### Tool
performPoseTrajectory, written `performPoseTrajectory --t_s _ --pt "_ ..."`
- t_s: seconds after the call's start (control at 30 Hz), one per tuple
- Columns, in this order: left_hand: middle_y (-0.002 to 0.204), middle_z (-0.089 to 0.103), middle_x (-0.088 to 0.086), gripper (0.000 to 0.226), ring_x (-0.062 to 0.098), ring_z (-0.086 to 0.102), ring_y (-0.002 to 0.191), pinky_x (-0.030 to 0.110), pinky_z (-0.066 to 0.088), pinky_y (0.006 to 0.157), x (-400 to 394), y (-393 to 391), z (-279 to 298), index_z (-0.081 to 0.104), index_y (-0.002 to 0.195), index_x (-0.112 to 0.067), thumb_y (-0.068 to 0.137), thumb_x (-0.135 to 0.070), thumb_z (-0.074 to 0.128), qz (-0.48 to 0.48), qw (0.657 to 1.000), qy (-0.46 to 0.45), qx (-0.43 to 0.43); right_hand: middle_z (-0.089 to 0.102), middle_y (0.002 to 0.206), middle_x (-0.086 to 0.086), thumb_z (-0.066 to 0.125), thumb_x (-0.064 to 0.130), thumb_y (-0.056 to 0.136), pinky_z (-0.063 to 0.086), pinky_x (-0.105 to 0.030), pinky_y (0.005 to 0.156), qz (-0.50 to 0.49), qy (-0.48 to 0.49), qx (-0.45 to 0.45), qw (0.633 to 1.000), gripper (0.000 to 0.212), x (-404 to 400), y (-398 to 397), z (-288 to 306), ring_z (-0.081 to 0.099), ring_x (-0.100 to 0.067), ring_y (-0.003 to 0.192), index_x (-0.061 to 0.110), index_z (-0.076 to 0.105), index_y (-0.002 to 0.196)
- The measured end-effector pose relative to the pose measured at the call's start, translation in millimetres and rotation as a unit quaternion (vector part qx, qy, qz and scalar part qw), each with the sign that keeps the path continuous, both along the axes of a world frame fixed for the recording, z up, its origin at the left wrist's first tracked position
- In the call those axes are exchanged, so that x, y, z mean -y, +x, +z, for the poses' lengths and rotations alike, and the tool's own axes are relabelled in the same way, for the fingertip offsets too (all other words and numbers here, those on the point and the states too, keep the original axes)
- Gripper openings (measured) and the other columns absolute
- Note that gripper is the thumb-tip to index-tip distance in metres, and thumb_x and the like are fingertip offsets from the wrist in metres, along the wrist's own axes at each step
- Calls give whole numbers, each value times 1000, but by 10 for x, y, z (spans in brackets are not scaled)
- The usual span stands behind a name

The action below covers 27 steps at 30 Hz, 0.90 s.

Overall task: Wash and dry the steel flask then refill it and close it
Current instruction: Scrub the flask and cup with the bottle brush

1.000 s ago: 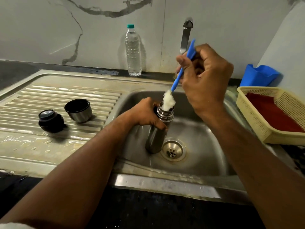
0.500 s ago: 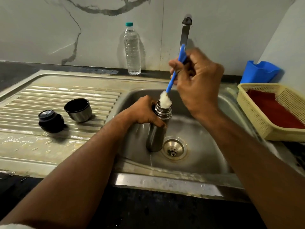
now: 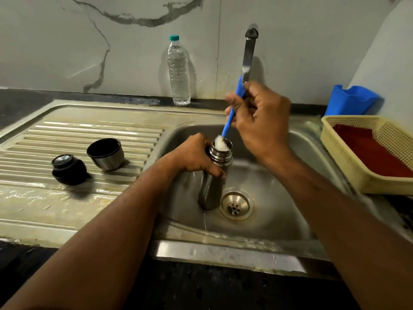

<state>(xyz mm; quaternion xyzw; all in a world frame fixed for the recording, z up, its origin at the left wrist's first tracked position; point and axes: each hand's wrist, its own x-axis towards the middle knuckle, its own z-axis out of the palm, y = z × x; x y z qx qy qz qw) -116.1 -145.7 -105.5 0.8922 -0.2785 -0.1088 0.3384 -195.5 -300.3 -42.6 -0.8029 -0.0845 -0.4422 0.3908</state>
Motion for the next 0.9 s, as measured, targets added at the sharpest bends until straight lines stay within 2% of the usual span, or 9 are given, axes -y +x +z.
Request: performPoseTrajectory --t_s 0.1,0.2,0.27,0.37,0.5,0.67,0.8,0.83,0.9 --pt "87 79 -8 46 1 73 84 21 59 80 29 -23 20 78 91 -25 53 -27 104 -8 1000 10 8 71 86 6 66 33 100 64 -26 68 -17 8 25 1000 26 57 -36 109 75 -5 79 7 65 104" --pt "82 78 -9 42 -2 71 78 20 59 75 35 -31 24 74 82 -27 52 -29 104 -2 1000 8 16 72 84 2 68 28 98 65 -34 67 15 -2 -91 996 20 41 6 -5 75 -7 75 9 65 100" --pt "79 77 -12 42 -8 68 73 13 56 71 33 -28 25 72 79 -29 52 -31 104 2 1000 9 9 73 84 1 68 29 99 65 -34 67 8 10 -57 998 22 72 1 23 75 -7 76 7 67 105" --pt "85 77 -11 47 -5 70 82 16 56 77 51 -33 22 74 90 -29 54 -30 104 -10 1000 12 -4 74 88 3 64 32 101 64 -29 68 -15 23 45 999 28 98 -48 133 75 -5 78 7 67 114" --pt "82 77 -13 44 -6 70 80 14 52 74 41 -35 28 72 84 -32 54 -31 104 -7 1000 6 2 74 95 3 67 24 99 66 -36 70 36 -3 -56 998 25 3 -32 -32 76 -8 80 4 69 113" --pt "83 77 -12 47 -6 69 79 11 50 69 41 -29 7 76 89 -29 53 -34 104 -7 1000 10 1 73 91 2 63 29 102 64 -27 72 7 -1 71 997 28 21 -93 136 75 -5 79 3 65 115" --pt "80 77 -12 43 -8 69 73 11 51 68 26 -21 22 74 83 -31 52 -35 104 3 1000 10 10 73 94 1 65 25 100 65 -32 73 27 -49 -82 995 22 -14 -34 -19 75 -6 81 7 64 114" --pt "80 78 -11 43 -6 70 74 13 53 70 19 -17 21 75 83 -30 51 -35 104 4 1000 8 10 74 94 0 65 24 100 65 -32 73 31 -47 -88 995 22 1 -33 -21 75 -6 81 7 64 114" --pt "80 78 -11 44 -5 71 75 14 54 70 20 -29 19 76 84 -29 51 -34 104 2 1000 8 4 73 93 2 63 25 102 64 -28 74 17 -29 -17 999 24 34 -64 74 75 -7 81 5 63 114"
